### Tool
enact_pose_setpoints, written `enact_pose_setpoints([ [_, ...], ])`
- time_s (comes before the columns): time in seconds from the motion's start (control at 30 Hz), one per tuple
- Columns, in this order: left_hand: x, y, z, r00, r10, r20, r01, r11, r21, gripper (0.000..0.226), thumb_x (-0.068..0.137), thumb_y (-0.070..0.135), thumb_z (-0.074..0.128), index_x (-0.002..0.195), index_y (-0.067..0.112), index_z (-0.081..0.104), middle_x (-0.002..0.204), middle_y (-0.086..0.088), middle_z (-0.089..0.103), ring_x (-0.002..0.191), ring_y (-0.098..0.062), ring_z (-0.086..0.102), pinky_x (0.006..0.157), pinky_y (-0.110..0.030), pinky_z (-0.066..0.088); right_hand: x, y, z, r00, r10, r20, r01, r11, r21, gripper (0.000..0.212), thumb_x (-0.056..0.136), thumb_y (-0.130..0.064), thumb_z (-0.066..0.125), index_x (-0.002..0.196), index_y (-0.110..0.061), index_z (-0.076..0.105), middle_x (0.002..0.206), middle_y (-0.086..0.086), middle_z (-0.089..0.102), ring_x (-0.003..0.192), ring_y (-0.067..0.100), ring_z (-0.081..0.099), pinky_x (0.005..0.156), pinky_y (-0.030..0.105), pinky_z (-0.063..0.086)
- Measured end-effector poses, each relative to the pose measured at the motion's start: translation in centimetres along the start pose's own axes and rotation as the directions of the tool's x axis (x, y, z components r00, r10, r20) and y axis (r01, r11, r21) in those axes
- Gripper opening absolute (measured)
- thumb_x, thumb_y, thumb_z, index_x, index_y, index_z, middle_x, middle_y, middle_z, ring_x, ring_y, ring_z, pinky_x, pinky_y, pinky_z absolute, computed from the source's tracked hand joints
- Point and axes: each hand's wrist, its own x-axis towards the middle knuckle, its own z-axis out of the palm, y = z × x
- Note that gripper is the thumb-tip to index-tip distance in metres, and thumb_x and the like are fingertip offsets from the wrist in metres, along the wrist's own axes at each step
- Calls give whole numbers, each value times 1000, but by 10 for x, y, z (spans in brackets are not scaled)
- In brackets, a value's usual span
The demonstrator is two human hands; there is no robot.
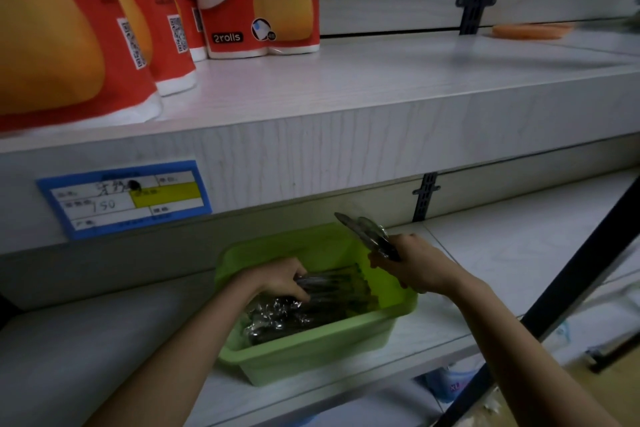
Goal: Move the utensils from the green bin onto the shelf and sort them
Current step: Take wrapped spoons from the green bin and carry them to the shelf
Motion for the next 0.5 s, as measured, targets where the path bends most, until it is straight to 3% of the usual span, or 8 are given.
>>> enact_pose_setpoints([
  [0.07, -1, 2, -4, 1000, 13, -11, -13, 1000, 16, 10, 87, 24, 63, 82, 18, 57, 70, 6, 50, 63, -8, 45, 58, -24, 31, -1, 2, 1, 1000, 8, -7, -8, 1000, 8, 27, 94, -34, 51, 99, -10, 64, 73, 1, 62, 53, 10, 57, 63, 35, 50],
  [0.2, -7, 4, -14, 999, 41, -35, -43, 999, -29, 24, 92, 24, 56, 108, 6, 57, 88, 2, 55, 82, -14, 51, 64, -23, 36, -3, 3, 3, 1000, 10, -28, -9, 999, 41, 25, 94, -33, 51, 95, -13, 66, 65, -5, 54, 54, 14, 59, 65, 38, 52],
  [0.27, -6, 4, -18, 996, 57, -74, -60, 997, -43, 22, 92, 22, 56, 108, 8, 55, 92, -1, 55, 87, -16, 51, 65, -22, 37, -5, 3, 3, 999, 18, -48, -15, 998, 64, 22, 94, -32, 51, 91, -16, 66, 63, -5, 55, 55, 16, 60, 65, 38, 52],
  [0.4, -3, 11, -29, 983, 79, -168, -101, 987, -126, 22, 93, 18, 53, 114, 12, 52, 98, -5, 58, 81, -15, 56, 65, -18, 42, -8, 5, 0, 993, 59, -99, -48, 993, 110, 18, 94, -31, 52, 88, -19, 65, 60, -6, 53, 52, 13, 57, 64, 37, 52],
  [0.5, -1, 21, -40, 970, 93, -224, -162, 936, -312, 13, 92, 7, 53, 105, 7, 54, 85, -6, 59, 60, 0, 59, 57, -10, 45, -10, 7, -4, 985, 110, -133, -85, 981, 177, 18, 94, -29, 53, 86, -17, 64, 64, -2, 55, 51, 11, 55, 58, 32, 49],
])
